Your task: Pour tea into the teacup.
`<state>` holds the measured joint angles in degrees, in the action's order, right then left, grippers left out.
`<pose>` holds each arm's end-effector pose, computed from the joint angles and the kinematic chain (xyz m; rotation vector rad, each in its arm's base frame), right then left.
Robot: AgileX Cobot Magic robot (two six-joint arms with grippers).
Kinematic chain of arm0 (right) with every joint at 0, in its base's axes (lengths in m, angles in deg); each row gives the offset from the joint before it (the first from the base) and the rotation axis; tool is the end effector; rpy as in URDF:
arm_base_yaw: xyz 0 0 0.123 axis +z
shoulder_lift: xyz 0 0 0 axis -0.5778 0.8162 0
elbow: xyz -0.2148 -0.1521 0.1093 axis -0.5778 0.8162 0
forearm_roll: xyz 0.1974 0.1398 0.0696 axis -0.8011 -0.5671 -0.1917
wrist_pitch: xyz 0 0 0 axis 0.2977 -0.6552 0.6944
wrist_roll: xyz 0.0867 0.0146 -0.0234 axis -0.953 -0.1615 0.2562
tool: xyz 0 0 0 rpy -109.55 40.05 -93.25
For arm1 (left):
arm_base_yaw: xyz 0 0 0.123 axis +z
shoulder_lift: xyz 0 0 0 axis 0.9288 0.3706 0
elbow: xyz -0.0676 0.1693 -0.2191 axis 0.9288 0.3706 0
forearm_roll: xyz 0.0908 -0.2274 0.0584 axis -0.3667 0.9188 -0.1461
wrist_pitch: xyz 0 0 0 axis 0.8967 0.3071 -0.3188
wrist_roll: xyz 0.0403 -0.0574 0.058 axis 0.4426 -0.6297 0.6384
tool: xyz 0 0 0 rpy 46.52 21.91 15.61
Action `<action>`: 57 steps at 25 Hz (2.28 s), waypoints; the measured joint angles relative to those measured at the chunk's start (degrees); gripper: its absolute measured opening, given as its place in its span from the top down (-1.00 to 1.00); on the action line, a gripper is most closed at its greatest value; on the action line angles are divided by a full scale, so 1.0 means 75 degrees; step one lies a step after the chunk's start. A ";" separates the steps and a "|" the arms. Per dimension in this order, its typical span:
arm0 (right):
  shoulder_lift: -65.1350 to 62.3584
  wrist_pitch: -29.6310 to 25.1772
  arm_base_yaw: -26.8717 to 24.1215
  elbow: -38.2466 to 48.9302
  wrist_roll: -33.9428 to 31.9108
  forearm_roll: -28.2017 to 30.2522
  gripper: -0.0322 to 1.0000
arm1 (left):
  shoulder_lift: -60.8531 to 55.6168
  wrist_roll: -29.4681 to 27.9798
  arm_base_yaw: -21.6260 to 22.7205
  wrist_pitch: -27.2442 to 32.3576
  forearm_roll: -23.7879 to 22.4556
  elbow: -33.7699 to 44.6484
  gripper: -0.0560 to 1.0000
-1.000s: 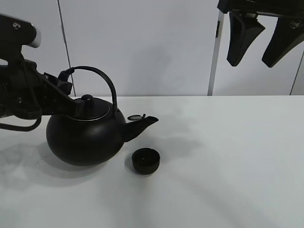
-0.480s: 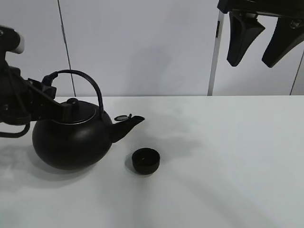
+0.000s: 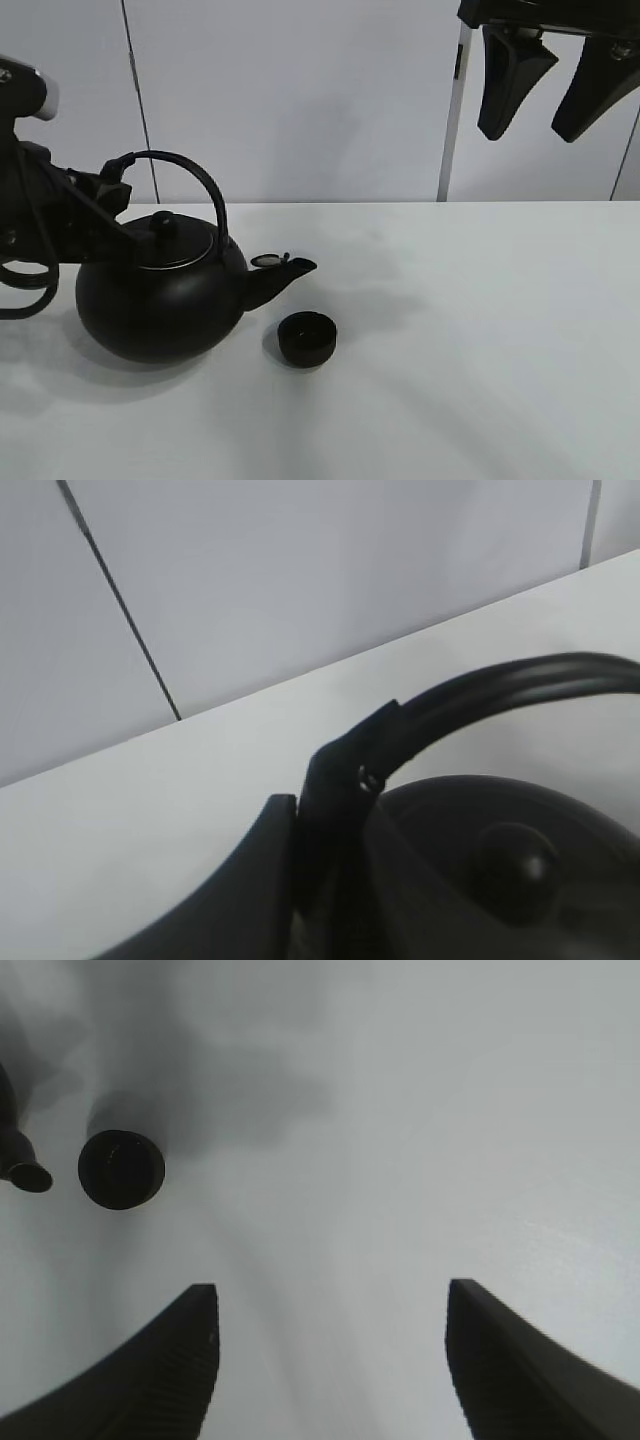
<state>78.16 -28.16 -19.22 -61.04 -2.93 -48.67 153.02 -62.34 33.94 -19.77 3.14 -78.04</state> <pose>0.3203 0.0978 0.3127 -0.3544 2.7877 0.1561 0.2356 -0.1278 0.1564 0.4818 1.7627 -0.0245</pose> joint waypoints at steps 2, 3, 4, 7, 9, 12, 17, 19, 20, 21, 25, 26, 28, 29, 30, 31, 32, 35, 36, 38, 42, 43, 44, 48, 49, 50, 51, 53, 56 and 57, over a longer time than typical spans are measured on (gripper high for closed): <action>0.0000 0.0000 0.0000 0.0000 0.0000 0.0000 0.06 | 0.0000 0.0000 0.0000 -0.0034 -0.0054 0.0000 0.69; 0.0000 0.0000 0.0000 0.0000 0.0000 0.0000 0.06 | 0.0000 0.0000 0.0000 -0.0034 -0.0062 0.0000 0.69; 0.0000 0.0000 0.0000 0.0000 0.0000 0.0000 0.06 | 0.0000 0.0000 0.0000 -0.0027 -0.0062 0.0000 0.69; 0.0000 0.0000 0.0000 0.0000 0.0000 0.0000 0.06 | 0.0000 0.0138 0.0000 -0.0012 -0.0062 0.0000 0.69; 0.0000 0.0000 0.0000 0.0000 0.0000 0.0000 0.06 | 0.0000 0.0288 0.0000 -0.0019 -0.0062 0.0000 0.69; 0.0000 0.0000 0.0000 0.0000 0.0000 0.0000 0.06 | 0.0000 0.0359 0.0000 -0.0019 -0.0062 0.0000 0.69; 0.0000 0.0000 0.0000 0.0000 0.0000 0.0000 0.06 | 0.0000 0.0675 0.0000 0.0165 -0.0062 -0.0013 0.69; 0.0000 0.0000 0.0000 0.0000 0.0000 0.0000 0.06 | 0.0000 0.0785 0.0000 0.0395 -0.0028 -0.0075 0.69; 0.0000 0.0000 0.0000 0.0000 0.0000 0.0000 0.06 | 0.0000 0.0841 0.0000 0.0466 -0.0018 -0.0105 0.69; 0.0000 0.0000 0.0000 0.0000 0.0000 0.0000 0.06 | 0.0000 0.0888 0.0000 0.0515 0.0000 -0.0122 0.69; 0.0000 0.0000 0.0000 0.0000 0.0000 0.0000 0.06 | 0.0000 0.1111 0.0000 0.0717 0.0139 -0.0307 0.69; 0.0000 0.0000 0.0000 0.0000 0.0000 0.0000 0.06 | 0.0000 0.1181 0.0000 0.0771 0.0147 -0.0341 0.69; 0.0000 0.0000 0.0000 0.0000 0.0000 0.0000 0.06 | 0.0000 0.1276 0.0000 0.0821 0.0159 -0.0373 0.69; 0.0000 0.0000 0.0000 0.0000 0.0000 0.0000 0.06 | 0.0000 0.1297 0.0000 0.0828 0.0167 -0.0376 0.69; 0.0000 0.0014 0.0000 0.0000 0.0000 0.0000 0.06 | 0.0000 0.1320 0.0000 0.0831 0.0183 -0.0376 0.69; 0.0000 0.0014 0.0000 0.0000 0.0000 0.0000 0.06 | 0.0000 0.1364 0.0000 0.0837 0.0191 -0.0376 0.69; 0.0000 0.0014 0.0000 0.0000 0.0000 0.0000 0.06 | 0.0000 0.1431 0.0000 0.0852 0.0190 -0.0376 0.69; 0.0000 0.0014 0.0000 0.0000 0.0000 0.0000 0.06 | 0.0000 0.1631 0.0000 0.0933 0.0190 -0.0382 0.69; 0.0000 0.0014 0.0000 0.0000 0.0000 0.0000 0.06 | 0.0000 0.1654 0.0000 0.0936 0.0190 -0.0382 0.69; 0.0000 0.0014 0.0000 0.0000 0.0000 0.0000 0.06 | 0.0000 0.1681 0.0000 0.0936 0.0190 -0.0382 0.69; 0.0000 0.0014 0.0000 0.0000 0.0000 0.0000 0.06 | 0.0000 0.1695 0.0000 0.0936 0.0190 -0.0382 0.69; 0.0000 0.0014 0.0000 0.0000 0.0000 0.0000 0.06 | 0.0000 0.1695 0.0000 0.0936 0.0190 -0.0382 0.69; 0.0000 0.0014 0.0000 0.0000 0.0000 0.0000 0.06 | 0.0000 0.1695 0.0000 0.0936 0.0190 -0.0382 0.69; 0.0000 0.0014 0.0000 0.0000 0.0000 0.0000 0.06 | 0.0000 0.1702 0.0000 0.0936 0.0244 -0.0382 0.69; 0.0000 0.0014 0.0000 0.0000 0.0000 0.0000 0.06 | 0.0000 0.1702 0.0000 0.0936 0.0285 -0.0382 0.69; 0.0000 0.0014 0.0000 0.0000 0.0000 0.0000 0.06 | 0.0000 0.1702 0.0000 0.0936 0.0338 -0.0382 0.69; 0.0000 0.0014 0.0000 0.0000 0.0000 0.0000 0.06 | 0.0000 0.1702 0.0000 0.0927 0.0406 -0.0382 0.69; 0.0000 0.0014 0.0000 0.0000 0.0000 0.0000 0.06 | 0.0000 0.1491 0.0000 0.0871 0.0511 -0.0382 0.69; 0.0000 0.0014 0.0000 0.0000 0.0000 0.0000 0.06 | 0.0000 0.0828 0.0000 0.0701 0.0589 -0.0382 0.69; 0.0000 0.0014 0.0000 0.0000 0.0000 0.0000 0.06 | 0.0000 0.0579 0.0000 0.0641 0.0589 -0.0382 0.69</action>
<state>78.16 -28.06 -19.22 -61.04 -2.93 -48.67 153.02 -57.99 33.94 -14.97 7.56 -80.90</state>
